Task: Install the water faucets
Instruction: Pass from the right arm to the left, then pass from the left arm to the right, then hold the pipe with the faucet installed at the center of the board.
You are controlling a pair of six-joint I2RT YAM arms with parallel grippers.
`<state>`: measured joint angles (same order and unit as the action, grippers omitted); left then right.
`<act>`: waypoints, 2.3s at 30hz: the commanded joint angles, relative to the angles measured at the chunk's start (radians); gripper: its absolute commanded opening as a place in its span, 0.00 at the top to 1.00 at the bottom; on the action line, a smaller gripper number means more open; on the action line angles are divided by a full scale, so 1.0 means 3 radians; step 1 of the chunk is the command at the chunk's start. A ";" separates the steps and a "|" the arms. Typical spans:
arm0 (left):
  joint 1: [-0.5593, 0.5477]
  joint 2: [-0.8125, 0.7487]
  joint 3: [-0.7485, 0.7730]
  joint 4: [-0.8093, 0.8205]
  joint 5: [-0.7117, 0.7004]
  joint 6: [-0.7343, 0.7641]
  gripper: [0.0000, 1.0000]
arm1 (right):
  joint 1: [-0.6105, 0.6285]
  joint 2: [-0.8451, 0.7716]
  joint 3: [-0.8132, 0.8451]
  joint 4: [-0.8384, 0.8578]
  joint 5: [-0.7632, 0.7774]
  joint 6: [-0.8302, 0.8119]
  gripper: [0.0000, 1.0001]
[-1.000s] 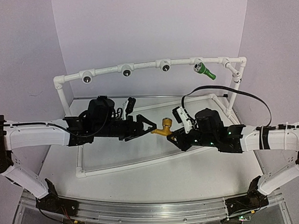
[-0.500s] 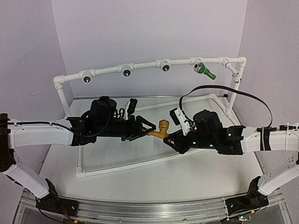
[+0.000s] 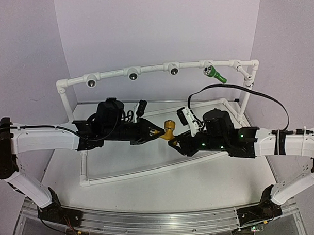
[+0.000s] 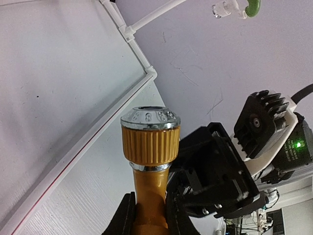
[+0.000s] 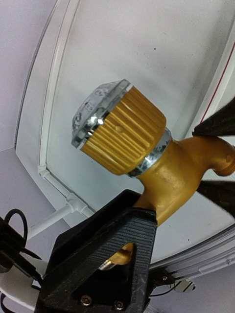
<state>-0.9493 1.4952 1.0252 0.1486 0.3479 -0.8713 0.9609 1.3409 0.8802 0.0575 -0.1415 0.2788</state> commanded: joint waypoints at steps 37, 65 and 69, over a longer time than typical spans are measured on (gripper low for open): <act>0.0054 -0.0839 -0.0323 0.1099 0.0832 0.0563 0.09 | -0.0158 -0.0478 0.0366 0.0398 -0.1046 0.0570 1.00; -0.0600 0.1633 0.0723 -0.0889 -0.0733 0.3247 0.06 | 0.0349 0.0651 0.1234 0.2188 0.3110 -0.6685 1.00; -0.0648 0.1830 0.0723 -0.0899 -0.0980 0.3357 0.18 | 0.0266 0.0795 0.1293 0.2220 0.3080 -0.6897 1.00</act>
<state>-1.1359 1.9864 1.2176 -0.0954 0.1596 0.0567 1.0638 1.5552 1.2430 0.5566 0.7656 -1.6175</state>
